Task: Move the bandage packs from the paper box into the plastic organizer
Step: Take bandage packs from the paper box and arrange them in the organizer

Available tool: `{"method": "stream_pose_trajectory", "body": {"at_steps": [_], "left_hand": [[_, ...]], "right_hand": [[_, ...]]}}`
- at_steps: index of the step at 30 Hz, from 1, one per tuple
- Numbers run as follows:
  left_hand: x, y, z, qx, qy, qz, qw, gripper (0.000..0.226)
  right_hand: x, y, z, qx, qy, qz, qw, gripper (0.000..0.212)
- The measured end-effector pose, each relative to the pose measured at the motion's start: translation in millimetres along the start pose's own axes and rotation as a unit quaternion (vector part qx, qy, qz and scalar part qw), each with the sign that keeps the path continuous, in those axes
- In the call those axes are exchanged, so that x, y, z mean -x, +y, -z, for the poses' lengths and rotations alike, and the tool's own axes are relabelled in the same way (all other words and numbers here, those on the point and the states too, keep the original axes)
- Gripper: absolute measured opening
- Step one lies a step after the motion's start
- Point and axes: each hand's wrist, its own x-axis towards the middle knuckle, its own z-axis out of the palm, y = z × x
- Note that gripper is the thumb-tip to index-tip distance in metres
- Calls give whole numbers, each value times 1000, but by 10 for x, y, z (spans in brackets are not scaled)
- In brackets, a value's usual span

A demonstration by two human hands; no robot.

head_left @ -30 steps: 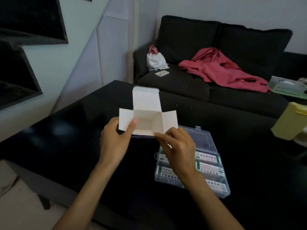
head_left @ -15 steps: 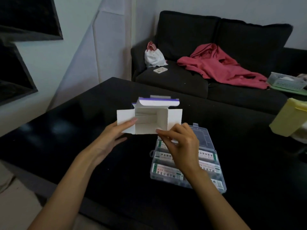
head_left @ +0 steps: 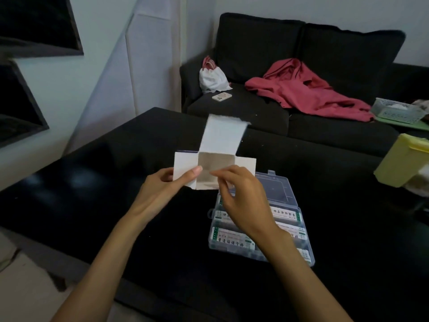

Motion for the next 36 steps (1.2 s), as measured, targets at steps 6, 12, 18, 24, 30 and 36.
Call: {"method": "stream_pose_trajectory", "body": {"at_steps": [6, 12, 18, 24, 30, 36], "left_hand": [[60, 33, -130, -57, -61, -29, 996, 93], [56, -2, -228, -202, -68, -57, 975, 118], [122, 63, -259, -195, -56, -48, 978, 111], [161, 100, -241, -174, -43, -21, 984, 108], [55, 49, -130, -86, -33, 33, 995, 95], [56, 64, -36, 9, -32, 34, 999, 64]], "right_hand": [[-57, -25, -82, -67, -203, -78, 974, 33], [-134, 11, -29, -65, -312, -206, 925, 42], [-96, -84, 24, 102, -168, -164, 967, 26], [-80, -118, 33, 65, -136, -139, 979, 24], [-92, -58, 56, 59, -131, -64, 988, 13], [43, 19, 95, 71, -17, 77, 994, 5]]}}
